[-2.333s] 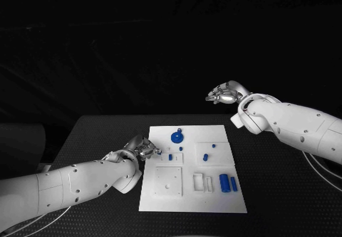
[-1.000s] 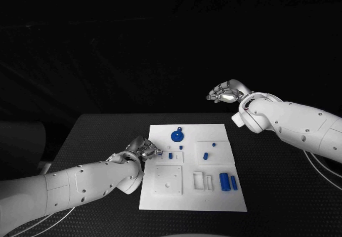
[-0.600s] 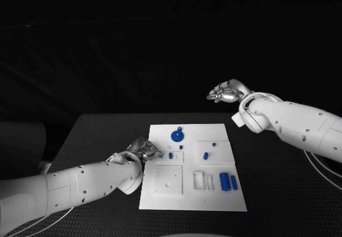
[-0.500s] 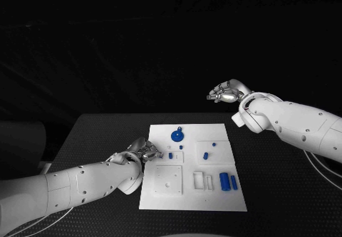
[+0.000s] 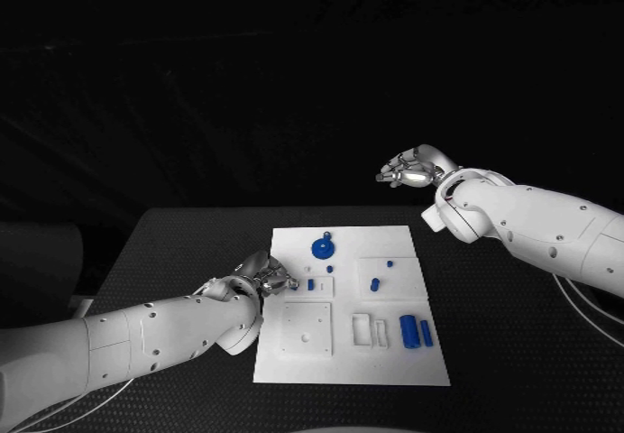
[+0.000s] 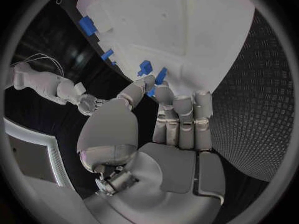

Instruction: Assemble the parts on the task board

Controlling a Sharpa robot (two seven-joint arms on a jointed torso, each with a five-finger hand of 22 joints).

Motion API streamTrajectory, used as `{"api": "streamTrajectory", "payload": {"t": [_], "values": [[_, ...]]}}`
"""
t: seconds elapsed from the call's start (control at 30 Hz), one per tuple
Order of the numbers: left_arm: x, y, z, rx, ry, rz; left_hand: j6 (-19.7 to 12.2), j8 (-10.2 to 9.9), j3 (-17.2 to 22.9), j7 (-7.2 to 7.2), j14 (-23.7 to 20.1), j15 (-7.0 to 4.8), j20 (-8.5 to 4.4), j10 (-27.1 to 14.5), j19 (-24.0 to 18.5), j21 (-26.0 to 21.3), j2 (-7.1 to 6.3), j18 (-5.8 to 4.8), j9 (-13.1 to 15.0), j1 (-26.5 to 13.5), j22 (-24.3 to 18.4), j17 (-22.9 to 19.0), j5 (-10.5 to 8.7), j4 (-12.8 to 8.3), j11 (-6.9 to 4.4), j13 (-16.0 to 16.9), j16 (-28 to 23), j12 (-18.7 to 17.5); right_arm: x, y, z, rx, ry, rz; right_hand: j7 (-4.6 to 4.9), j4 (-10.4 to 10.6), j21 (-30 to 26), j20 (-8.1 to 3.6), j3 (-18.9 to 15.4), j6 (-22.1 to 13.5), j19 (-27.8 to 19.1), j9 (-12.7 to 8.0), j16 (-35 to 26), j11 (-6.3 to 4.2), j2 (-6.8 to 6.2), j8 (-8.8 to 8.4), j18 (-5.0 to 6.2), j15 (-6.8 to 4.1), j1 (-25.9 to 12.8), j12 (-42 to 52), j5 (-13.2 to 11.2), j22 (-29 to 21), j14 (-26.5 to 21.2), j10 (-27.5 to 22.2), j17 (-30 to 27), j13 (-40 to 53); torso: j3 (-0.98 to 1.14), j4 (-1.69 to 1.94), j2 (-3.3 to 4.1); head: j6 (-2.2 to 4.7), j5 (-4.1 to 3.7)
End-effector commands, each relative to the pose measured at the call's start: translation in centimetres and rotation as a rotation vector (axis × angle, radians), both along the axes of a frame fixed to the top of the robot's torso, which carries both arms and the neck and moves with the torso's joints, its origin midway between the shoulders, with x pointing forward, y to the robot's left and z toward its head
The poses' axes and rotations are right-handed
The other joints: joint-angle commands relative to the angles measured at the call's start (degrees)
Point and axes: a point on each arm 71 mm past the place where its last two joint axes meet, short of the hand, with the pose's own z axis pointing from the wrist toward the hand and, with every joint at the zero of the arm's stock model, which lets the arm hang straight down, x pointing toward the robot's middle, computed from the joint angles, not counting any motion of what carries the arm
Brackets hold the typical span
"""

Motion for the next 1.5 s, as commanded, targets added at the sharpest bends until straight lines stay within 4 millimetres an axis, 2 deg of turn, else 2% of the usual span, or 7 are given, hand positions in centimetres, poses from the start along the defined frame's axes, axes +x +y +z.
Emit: {"api": "streamTrajectory", "payload": {"t": [0.03,0.27,0.4,0.7,0.97,1.37,1.5], "values": [[-0.18,-0.21,-0.35,0.014,0.027,-0.018,3.17,3.69,0.12,-2.59,1.97,-3.03,-6.18,2.09,0.33,0.22,-0.29,0.66,9.5,0.24,1.18,0.07,-0.45,0.43,-2.49,0.11,0.22,0.41,-0.02,0.16,0.04,0.001,-0.002,0.011,0.07,0.31,-0.32,0.32,0.11,-0.25,0.04,-0.06,-0.32,-0.1,0.1,0.21,-0.18,0.15,-0.41,-0.33,0.27,0.54,-0.27,0.34,-0.06,-0.06,0.0,0.02,0.03,0.06,-0.05],[-0.09,-0.04,-0.39,0.031,0.026,-0.024,3.23,3.67,0.11,-2.62,1.91,-3.1,-6.23,2.02,0.29,0.34,-0.88,0.71,9.53,0.61,1.16,0.15,-1.55,0.58,-2.51,0.22,0.37,0.62,-0.03,0.13,0.04,0.001,-0.002,0.01,0.07,0.31,-0.35,0.32,0.1,-0.25,0.05,-0.07,-0.32,-0.1,0.09,0.22,-0.17,0.15,-0.41,-0.34,0.27,0.57,-0.27,0.35,-0.06,-0.06,-0.01,0.03,0.04,0.07,-0.04],[-0.04,0.02,-0.42,0.04,0.025,-0.027,3.26,3.61,0.2,-2.64,1.79,-3.16,-6.26,1.88,0.2,0.46,-1.54,0.74,9.58,1.42,1.13,0.2,-4.79,0.71,-2.51,0.3,0.48,0.81,-0.03,0.15,0.04,0.001,-0.002,0.011,0.07,0.32,-0.36,0.32,0.1,-0.25,0.05,-0.07,-0.32,-0.1,0.09,0.22,-0.17,0.15,-0.41,-0.35,0.27,0.58,-0.27,0.35,-0.06,-0.06,-0.06,0.07,0.03,0.13,-0.09],[-0.03,-0.1,-0.42,0.046,0.023,-0.041,3.24,3.49,0.43,-2.6,1.68,-3.19,-6.27,1.77,0.13,0.56,-2.52,0.76,9.59,2.63,1.09,0.19,-7.61,0.74,-2.49,0.27,0.52,0.89,-0.03,0.22,0.04,0.001,-0.001,0.012,0.08,0.36,-0.39,0.34,0.08,-0.26,0.07,-0.08,-0.31,-0.1,0.08,0.22,-0.17,0.16,-0.46,-0.36,0.28,0.6,-0.26,0.37,-0.07,-0.06,-0.09,0.07,0.04,0.12,-0.07],[-0.07,-0.32,-0.26,0.038,0.004,-0.053,3.36,3.52,0.6,-2.63,1.73,-3.18,-6.27,1.82,0.11,0.58,-2.28,0.77,9.62,3.13,1.09,0.22,-7.65,0.66,-2.52,0.28,0.6,0.96,-0.02,0.18,0.04,0.001,-0.002,0.011,0.08,0.41,-0.42,0.34,0.07,-0.26,0.09,-0.08,-0.31,-0.1,0.1,0.22,-0.17,0.15,-0.49,-0.38,0.29,0.63,-0.26,0.38,-0.07,-0.06,-0.07,0.09,0.01,0.13,-0.05],[-0.02,-0.51,-0.14,0.044,-0.015,-0.058,3.92,3.8,0.39,-2.84,2.01,-3.15,-6.28,2.04,0.21,0.98,-2.2,0.77,9.79,3.75,1.17,0.6,-5.48,0.14,-2.75,0.66,1.34,1.73,-0.04,0.18,0.04,0.001,-0.002,0.012,0.08,0.42,-0.47,0.34,0.07,-0.27,0.1,-0.09,-0.31,-0.1,0.09,0.22,-0.16,0.16,-0.49,-0.4,0.3,0.66,-0.26,0.39,-0.08,-0.06,-0.04,0.06,0.0,0.33,-0.12],[0.01,-0.46,-0.11,0.041,-0.02,-0.056,3.94,3.81,0.36,-2.86,2.03,-3.16,-6.29,2.03,0.23,1.02,-2.15,0.77,9.8,3.76,1.17,0.63,-5.38,0.13,-2.77,0.69,1.39,1.78,-0.04,0.14,0.04,0.001,-0.002,0.011,0.08,0.42,-0.49,0.34,0.07,-0.27,0.11,-0.1,-0.31,-0.1,0.08,0.22,-0.16,0.16,-0.49,-0.4,0.31,0.67,-0.26,0.39,-0.08,-0.06,-0.03,0.03,0.02,0.37,-0.13]]}}
